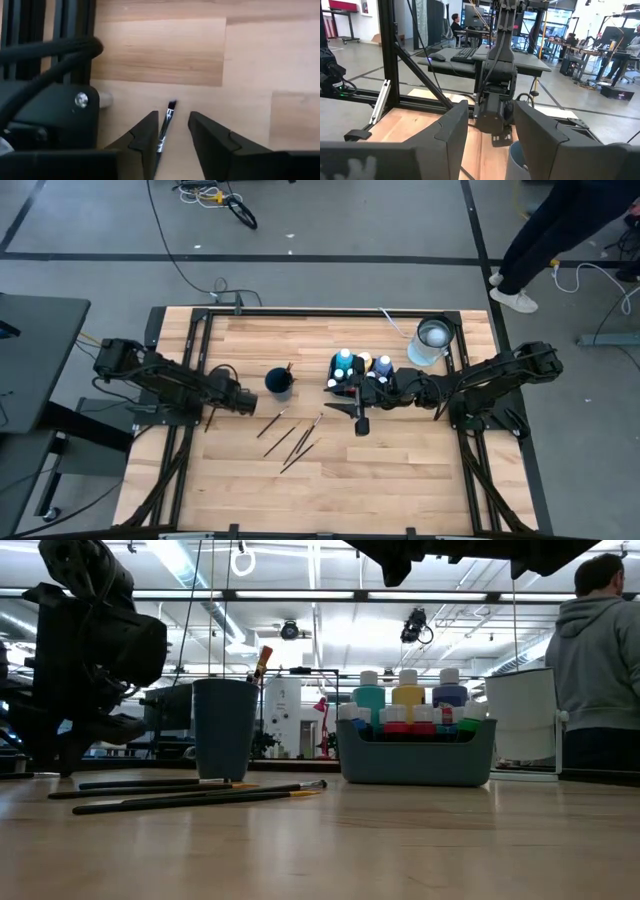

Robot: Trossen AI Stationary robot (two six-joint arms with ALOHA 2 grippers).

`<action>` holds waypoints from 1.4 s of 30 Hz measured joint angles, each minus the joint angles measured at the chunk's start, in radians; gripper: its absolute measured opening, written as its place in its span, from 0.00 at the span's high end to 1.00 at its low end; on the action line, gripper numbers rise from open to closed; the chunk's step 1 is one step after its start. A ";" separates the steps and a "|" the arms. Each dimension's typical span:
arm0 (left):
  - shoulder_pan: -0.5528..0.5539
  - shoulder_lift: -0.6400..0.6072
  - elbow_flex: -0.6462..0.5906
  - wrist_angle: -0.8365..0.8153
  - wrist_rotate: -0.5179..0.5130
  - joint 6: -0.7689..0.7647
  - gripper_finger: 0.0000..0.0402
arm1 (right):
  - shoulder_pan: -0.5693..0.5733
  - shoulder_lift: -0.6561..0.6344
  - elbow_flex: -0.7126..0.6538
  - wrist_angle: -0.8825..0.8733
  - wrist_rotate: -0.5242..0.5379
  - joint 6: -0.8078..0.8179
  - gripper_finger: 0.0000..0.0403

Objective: Pick & Place Paint Supplies
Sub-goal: Put the silver paintbrush into the blue cup

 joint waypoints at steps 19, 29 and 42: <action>-0.181 0.004 -0.007 0.057 -0.125 -0.221 0.98 | 0.000 0.000 0.000 0.001 -0.001 0.049 0.59; -0.182 0.003 -0.005 0.197 -0.227 -0.137 0.99 | 0.000 0.000 0.000 0.001 -0.001 0.049 0.59; -0.185 0.004 -0.005 0.338 -0.315 0.016 0.99 | 0.000 0.000 0.000 0.001 0.001 0.048 0.59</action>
